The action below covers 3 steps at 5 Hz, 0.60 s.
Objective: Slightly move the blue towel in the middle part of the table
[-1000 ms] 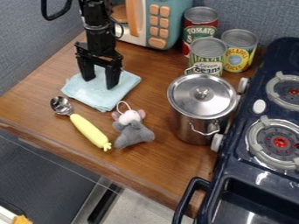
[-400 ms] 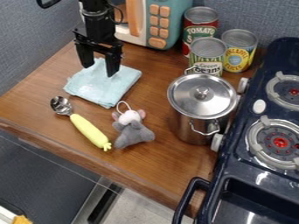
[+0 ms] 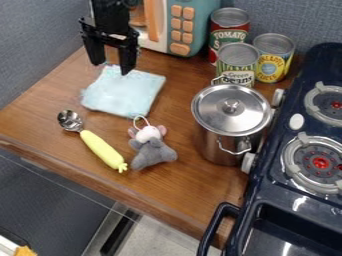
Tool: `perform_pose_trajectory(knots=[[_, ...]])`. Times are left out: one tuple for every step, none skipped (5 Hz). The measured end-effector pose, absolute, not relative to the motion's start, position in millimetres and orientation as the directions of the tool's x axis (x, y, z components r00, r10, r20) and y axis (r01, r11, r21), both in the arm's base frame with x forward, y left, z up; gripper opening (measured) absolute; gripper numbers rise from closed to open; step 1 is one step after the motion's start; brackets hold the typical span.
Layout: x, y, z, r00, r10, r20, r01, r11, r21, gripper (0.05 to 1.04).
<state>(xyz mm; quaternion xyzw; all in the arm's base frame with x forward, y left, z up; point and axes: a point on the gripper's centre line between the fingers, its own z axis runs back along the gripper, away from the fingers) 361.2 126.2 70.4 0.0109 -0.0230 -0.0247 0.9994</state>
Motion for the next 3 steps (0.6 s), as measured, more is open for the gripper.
perform_pose_trajectory(knots=[[355,129,86,0.998,-0.028,0.054,0.028,1.000,0.014,0.999],[355,128,93,0.997,-0.028,0.070,0.027,1.000,0.011,0.999],[348,124,100,0.997,-0.040,0.065,0.039,0.999,0.020,0.999]])
